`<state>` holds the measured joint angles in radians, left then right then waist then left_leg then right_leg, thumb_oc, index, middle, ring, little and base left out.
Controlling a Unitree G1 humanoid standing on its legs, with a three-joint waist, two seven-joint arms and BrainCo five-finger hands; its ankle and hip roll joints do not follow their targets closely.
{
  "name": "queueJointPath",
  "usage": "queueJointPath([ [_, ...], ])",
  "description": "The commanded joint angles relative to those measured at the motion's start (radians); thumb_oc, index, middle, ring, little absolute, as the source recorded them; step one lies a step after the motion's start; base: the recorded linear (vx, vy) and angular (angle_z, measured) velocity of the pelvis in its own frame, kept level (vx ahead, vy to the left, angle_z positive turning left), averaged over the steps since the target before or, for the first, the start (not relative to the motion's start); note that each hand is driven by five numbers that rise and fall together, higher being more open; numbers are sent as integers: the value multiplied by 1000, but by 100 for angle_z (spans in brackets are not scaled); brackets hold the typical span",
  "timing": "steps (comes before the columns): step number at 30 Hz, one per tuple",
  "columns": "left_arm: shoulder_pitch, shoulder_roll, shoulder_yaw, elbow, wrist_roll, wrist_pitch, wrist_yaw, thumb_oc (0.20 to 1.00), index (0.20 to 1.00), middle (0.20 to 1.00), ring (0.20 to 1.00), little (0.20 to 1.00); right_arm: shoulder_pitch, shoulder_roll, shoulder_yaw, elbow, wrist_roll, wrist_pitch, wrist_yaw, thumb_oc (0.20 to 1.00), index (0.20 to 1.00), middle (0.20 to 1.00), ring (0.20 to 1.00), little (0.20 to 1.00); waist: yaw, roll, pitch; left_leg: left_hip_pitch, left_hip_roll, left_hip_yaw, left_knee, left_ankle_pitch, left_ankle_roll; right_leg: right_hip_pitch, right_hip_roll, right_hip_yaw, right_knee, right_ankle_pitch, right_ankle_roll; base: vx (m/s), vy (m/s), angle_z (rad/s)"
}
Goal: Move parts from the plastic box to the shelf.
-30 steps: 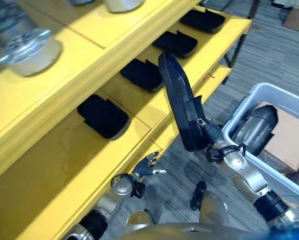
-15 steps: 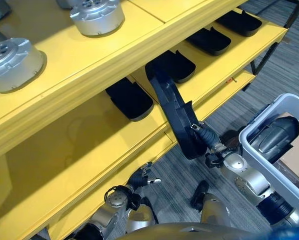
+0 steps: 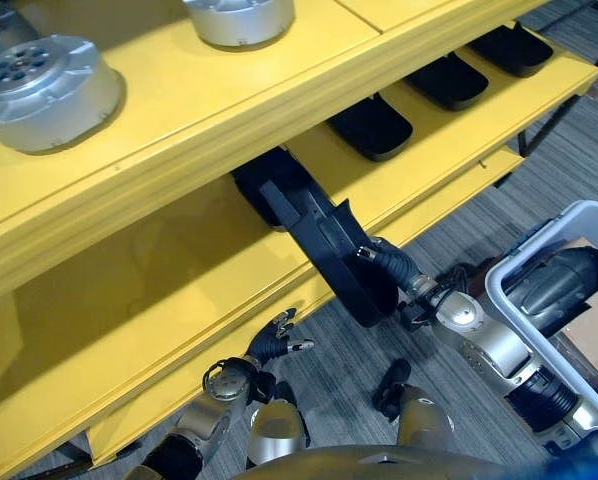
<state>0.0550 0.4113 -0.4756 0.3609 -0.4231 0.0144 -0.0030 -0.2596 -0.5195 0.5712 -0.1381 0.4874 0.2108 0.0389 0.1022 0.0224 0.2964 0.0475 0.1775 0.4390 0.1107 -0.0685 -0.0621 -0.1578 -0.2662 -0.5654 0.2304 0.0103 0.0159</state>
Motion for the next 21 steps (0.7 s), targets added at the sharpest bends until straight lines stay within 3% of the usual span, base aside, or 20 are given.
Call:
queueJointPath([
  [1,-9,44,13,-39,-7,-43,-17,1000,1000,1000,1000,1000,-109,35,24,-140,-13,-38,67,200,200,200,200,200,16,-23,18,-51,-81,10,57,-18,75,145,-27,76,-98,37,138,-124,164,34],
  [2,-17,44,19,-31,2,-46,-17,1000,1000,1000,1000,1000,-112,38,26,-151,-16,-39,62,200,200,200,200,200,22,-22,25,-54,-97,3,45,-25,83,135,-45,75,-104,61,152,-117,168,36],
  [6,-21,45,10,-6,31,-43,-15,1000,1000,1000,1000,1000,-93,40,21,-149,-6,-55,41,200,200,200,200,200,11,-24,19,-64,-131,-46,27,-32,101,117,-41,154,-104,69,160,-37,114,44],
  [9,-4,40,10,7,28,-56,-41,1000,1000,1000,1000,1000,-39,43,10,-150,-22,-81,35,200,200,200,200,200,-13,-24,3,-57,-158,-125,-24,-20,113,103,-3,274,-110,68,167,18,67,52],
  [10,17,43,25,-1,26,-51,-8,1000,1000,1000,1000,1000,-8,42,6,-146,-32,-101,47,200,200,200,200,200,-25,-23,-9,-57,-156,-144,-54,12,116,92,48,306,-94,39,147,99,53,82],
  [11,30,33,44,2,14,-36,27,1000,1000,1000,1000,1000,17,38,6,-155,-21,-97,54,200,200,200,200,200,-27,-25,-22,-30,-161,-156,-84,10,101,123,104,287,-92,-19,134,97,36,76],
  [12,33,29,51,5,15,-32,27,1000,1000,1000,1000,1000,23,37,5,-159,-21,-98,58,200,200,200,200,200,-27,-26,-26,-25,-164,-153,-93,14,97,129,121,277,-96,-27,126,119,39,37],
  [13,43,10,62,18,28,-43,29,1000,1000,1000,1000,1000,46,32,5,-178,-30,-99,61,200,200,200,200,200,-28,-31,-36,-22,-170,-142,-120,46,89,126,173,247,-96,-32,96,89,28,-4],
  [14,46,7,61,20,30,-45,29,1000,1000,1000,1000,1000,51,32,5,-179,-29,-98,63,200,200,200,200,200,-29,-32,-39,-9,-176,-155,-127,33,83,136,181,253,-93,-51,102,39,3,-11],
  [16,66,-15,63,25,41,-63,9,1000,1000,1000,1000,1000,74,30,7,-191,-30,-87,60,200,200,200,200,200,-28,-39,-44,-16,-188,-155,-146,64,81,141,235,248,-107,-49,70,34,-37,-9],
  [21,68,-28,51,44,81,-88,-23,1000,1000,1000,1000,1000,91,41,25,-140,-37,-130,66,200,200,200,200,200,-38,-39,-53,-30,-196,-177,-138,68,86,165,244,291,-145,-60,51,7,-74,4],
])
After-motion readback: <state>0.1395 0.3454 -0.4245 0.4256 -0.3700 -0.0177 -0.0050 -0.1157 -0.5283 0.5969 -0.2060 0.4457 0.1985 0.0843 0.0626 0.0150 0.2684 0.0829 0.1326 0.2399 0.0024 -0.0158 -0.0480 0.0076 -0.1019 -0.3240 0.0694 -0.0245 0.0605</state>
